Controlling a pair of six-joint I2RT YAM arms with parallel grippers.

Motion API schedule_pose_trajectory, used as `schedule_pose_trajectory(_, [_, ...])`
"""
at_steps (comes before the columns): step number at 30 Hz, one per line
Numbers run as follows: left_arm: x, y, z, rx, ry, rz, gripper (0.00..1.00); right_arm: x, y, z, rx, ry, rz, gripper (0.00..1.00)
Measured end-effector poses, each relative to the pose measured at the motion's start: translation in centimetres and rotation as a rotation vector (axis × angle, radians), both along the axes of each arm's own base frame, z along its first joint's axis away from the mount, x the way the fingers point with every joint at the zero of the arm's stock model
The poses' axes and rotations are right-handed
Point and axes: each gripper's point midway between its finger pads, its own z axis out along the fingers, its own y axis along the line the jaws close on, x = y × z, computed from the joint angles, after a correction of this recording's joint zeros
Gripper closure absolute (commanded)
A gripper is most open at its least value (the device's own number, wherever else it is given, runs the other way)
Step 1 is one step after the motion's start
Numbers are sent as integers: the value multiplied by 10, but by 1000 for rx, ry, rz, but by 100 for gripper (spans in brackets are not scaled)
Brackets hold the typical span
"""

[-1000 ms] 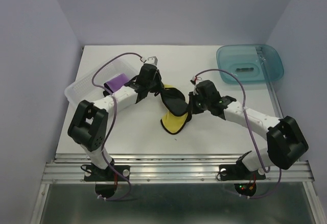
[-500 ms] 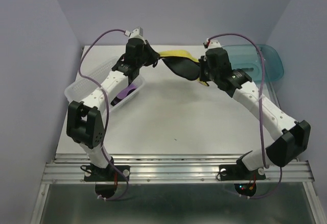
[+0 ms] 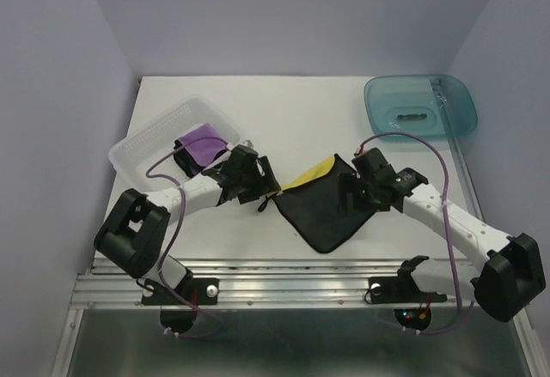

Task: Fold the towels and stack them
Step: Flatten out the crumpled towel

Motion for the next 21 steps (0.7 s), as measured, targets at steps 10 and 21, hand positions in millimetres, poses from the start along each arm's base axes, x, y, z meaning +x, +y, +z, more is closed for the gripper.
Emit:
schedule_pose_trajectory(10, [9, -25, 85, -26, -250, -104, 1, 16, -9, 44, 50, -183, -141, 0])
schedule_pose_trajectory(21, [59, -172, 92, 114, -420, -544, 1, 64, -94, 27, 84, -242, -567, 0])
